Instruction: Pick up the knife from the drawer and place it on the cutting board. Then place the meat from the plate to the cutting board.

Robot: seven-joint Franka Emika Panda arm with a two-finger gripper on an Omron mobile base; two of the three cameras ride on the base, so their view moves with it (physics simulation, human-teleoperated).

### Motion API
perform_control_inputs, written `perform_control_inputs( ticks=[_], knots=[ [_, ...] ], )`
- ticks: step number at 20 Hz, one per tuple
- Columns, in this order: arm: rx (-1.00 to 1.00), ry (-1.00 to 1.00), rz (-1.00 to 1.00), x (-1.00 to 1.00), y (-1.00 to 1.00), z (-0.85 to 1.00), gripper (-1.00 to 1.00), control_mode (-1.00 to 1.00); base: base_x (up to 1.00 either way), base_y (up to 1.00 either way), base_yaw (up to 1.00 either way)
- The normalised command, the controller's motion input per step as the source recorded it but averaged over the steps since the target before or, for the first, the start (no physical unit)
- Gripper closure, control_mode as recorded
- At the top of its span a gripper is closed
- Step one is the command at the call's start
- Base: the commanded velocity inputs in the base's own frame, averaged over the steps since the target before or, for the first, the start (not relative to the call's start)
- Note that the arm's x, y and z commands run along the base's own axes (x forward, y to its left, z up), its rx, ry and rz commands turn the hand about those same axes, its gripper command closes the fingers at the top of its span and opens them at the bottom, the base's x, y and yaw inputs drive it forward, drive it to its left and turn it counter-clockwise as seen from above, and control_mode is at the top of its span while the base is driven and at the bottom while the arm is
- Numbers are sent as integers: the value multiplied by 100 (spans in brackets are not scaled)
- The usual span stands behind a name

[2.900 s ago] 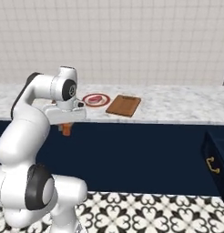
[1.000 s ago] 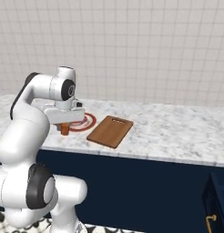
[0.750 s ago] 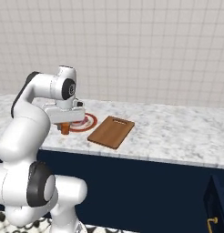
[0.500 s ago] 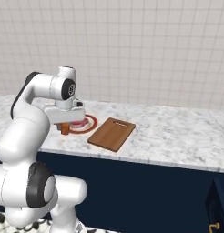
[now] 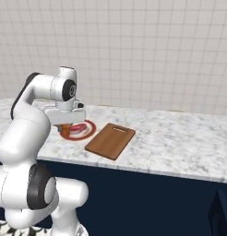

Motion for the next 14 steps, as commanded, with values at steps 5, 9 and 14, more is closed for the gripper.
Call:
perform_control_inputs(
  ticks=[5, 9, 14],
  knots=[
    [5, 1, -2, 46, -49, -9, 100, -100, 8, -9, 0],
    [9, 11, -17, 93, -67, -34, 100, -100, 0, 0, 0],
    [1, 9, -35, 97, -36, -48, 100, -100, 0, 0, 0]
  ],
)
